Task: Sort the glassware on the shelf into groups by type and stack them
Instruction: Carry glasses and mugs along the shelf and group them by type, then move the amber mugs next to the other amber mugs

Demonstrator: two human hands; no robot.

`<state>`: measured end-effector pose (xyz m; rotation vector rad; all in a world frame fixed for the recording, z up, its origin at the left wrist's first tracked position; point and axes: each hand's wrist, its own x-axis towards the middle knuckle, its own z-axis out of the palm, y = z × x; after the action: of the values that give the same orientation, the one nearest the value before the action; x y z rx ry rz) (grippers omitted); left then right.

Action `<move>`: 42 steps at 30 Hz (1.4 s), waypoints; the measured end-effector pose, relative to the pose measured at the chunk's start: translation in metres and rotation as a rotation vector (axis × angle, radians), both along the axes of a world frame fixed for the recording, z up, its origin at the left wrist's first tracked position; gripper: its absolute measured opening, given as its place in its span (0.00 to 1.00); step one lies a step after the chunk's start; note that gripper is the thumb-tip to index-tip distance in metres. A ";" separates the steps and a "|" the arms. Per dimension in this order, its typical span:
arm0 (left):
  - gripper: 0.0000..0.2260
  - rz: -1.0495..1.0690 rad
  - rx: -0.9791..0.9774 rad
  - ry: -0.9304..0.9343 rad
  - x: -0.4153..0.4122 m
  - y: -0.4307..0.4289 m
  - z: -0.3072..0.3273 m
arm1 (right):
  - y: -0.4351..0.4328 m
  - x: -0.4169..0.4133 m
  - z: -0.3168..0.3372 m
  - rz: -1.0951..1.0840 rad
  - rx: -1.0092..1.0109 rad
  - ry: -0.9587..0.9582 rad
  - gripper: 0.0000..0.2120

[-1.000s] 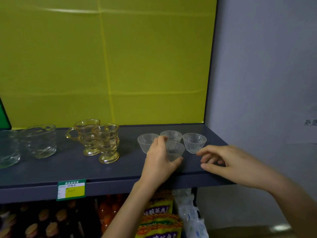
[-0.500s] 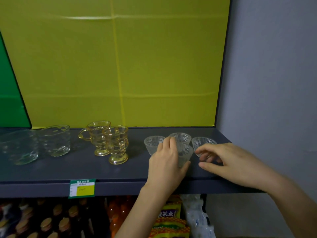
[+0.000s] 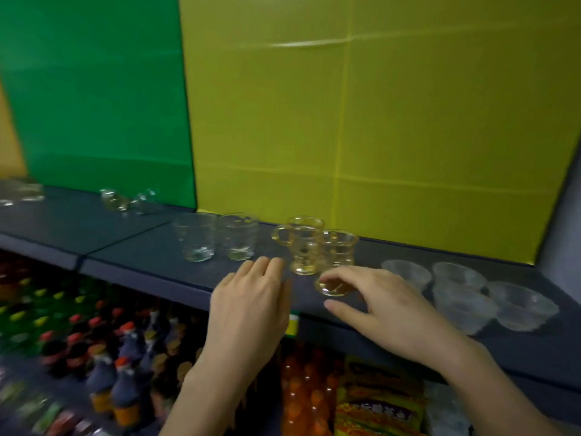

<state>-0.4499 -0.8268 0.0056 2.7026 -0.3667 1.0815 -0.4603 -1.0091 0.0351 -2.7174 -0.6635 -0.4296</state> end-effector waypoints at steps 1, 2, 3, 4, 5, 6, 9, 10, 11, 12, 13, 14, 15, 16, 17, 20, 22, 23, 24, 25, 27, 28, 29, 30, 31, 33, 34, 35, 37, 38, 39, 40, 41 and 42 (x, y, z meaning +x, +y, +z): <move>0.11 0.044 0.003 0.017 -0.001 0.018 -0.001 | 0.018 0.006 -0.001 0.034 -0.001 -0.009 0.16; 0.12 0.089 0.007 0.033 -0.001 0.038 -0.002 | 0.038 0.012 -0.002 0.068 -0.001 -0.011 0.16; 0.13 0.130 0.012 0.044 -0.002 0.057 -0.003 | 0.058 0.018 -0.003 0.107 0.004 -0.010 0.16; 0.14 0.169 0.017 0.048 -0.003 0.077 -0.004 | 0.079 0.025 -0.005 0.147 0.011 -0.008 0.16; 0.14 0.206 0.025 0.048 -0.005 0.098 -0.005 | 0.101 0.031 -0.006 0.181 0.018 -0.009 0.16; 0.15 0.241 0.032 0.047 -0.006 0.119 -0.006 | 0.123 0.036 -0.008 0.203 0.019 -0.010 0.16; 0.16 0.320 0.040 0.046 -0.008 0.184 -0.007 | 0.188 0.050 -0.013 0.242 0.015 -0.012 0.16; 0.16 0.341 0.041 0.048 -0.008 0.207 -0.008 | 0.210 0.054 -0.014 0.256 0.018 -0.013 0.16; 0.15 0.355 0.042 0.054 -0.008 0.229 -0.010 | 0.231 0.058 -0.016 0.267 0.022 -0.015 0.16; 0.14 0.363 0.041 0.061 -0.007 0.251 -0.011 | 0.253 0.063 -0.017 0.273 0.029 -0.014 0.16; 0.14 0.368 0.040 0.070 -0.006 0.272 -0.013 | 0.273 0.067 -0.019 0.278 0.036 -0.013 0.17; 0.13 0.373 0.043 0.082 -0.006 0.292 -0.015 | 0.294 0.072 -0.021 0.280 0.043 -0.010 0.17; 0.14 0.373 0.051 0.094 -0.005 0.312 -0.017 | 0.313 0.077 -0.023 0.278 0.046 -0.007 0.17; 0.13 0.365 0.053 0.106 -0.003 0.331 -0.019 | 0.332 0.083 -0.024 0.274 0.048 -0.006 0.18; 0.13 0.351 0.044 0.117 -0.001 0.348 -0.020 | 0.350 0.088 -0.025 0.268 0.051 -0.003 0.17; 0.13 0.324 0.009 0.129 0.008 0.393 -0.020 | 0.396 0.106 -0.024 0.243 0.070 0.025 0.17; 0.14 0.309 -0.001 0.116 0.018 0.417 -0.019 | 0.421 0.119 -0.022 0.226 0.076 0.044 0.17; 0.14 0.297 -0.007 0.107 0.025 0.428 -0.019 | 0.432 0.126 -0.022 0.216 0.074 0.049 0.17; 0.14 0.284 -0.013 0.094 0.032 0.437 -0.018 | 0.443 0.134 -0.022 0.206 0.066 0.049 0.17; 0.14 0.272 -0.017 0.080 0.041 0.447 -0.018 | 0.452 0.142 -0.021 0.196 0.051 0.048 0.17; 0.12 0.249 -0.026 0.064 0.060 0.464 -0.017 | 0.470 0.159 -0.021 0.181 0.020 0.053 0.18; 0.11 0.238 -0.035 0.061 0.070 0.473 -0.017 | 0.478 0.168 -0.021 0.176 0.011 0.062 0.18; 0.11 0.233 -0.040 0.060 0.081 0.481 -0.018 | 0.486 0.178 -0.021 0.171 0.009 0.072 0.18; 0.11 0.231 -0.041 0.064 0.092 0.489 -0.018 | 0.493 0.188 -0.022 0.168 0.012 0.080 0.18; 0.11 0.229 -0.042 0.069 0.105 0.496 -0.018 | 0.501 0.198 -0.023 0.164 0.018 0.084 0.18; 0.12 0.211 -0.053 0.067 0.131 0.510 -0.019 | 0.514 0.220 -0.023 0.149 0.027 0.083 0.19; 0.12 0.202 -0.057 0.066 0.145 0.516 -0.019 | 0.519 0.231 -0.022 0.136 0.029 0.077 0.19; 0.13 0.195 -0.055 0.065 0.161 0.522 -0.018 | 0.524 0.244 -0.021 0.120 0.029 0.067 0.19; 0.14 0.176 -0.058 0.071 0.195 0.531 -0.014 | 0.530 0.272 -0.016 0.075 0.024 0.045 0.20; 0.14 0.157 -0.074 0.081 0.213 0.535 -0.012 | 0.532 0.286 -0.013 0.044 0.020 0.037 0.20; 0.15 0.132 -0.097 0.100 0.230 0.538 -0.010 | 0.533 0.300 -0.009 0.010 0.012 0.028 0.20; 0.15 0.104 -0.117 0.127 0.248 0.540 -0.008 | 0.534 0.314 -0.005 -0.026 0.003 0.022 0.21; 0.15 0.078 -0.126 0.157 0.264 0.542 -0.007 | 0.533 0.327 -0.002 -0.063 -0.008 0.016 0.21; 0.15 0.055 -0.133 0.184 0.280 0.544 -0.007 | 0.532 0.340 0.000 -0.102 -0.018 0.012 0.21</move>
<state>-0.1697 -0.2833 -0.0019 2.6788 -0.1843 0.8288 -0.1205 -0.4767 0.0349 -2.7771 -0.5303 -0.4335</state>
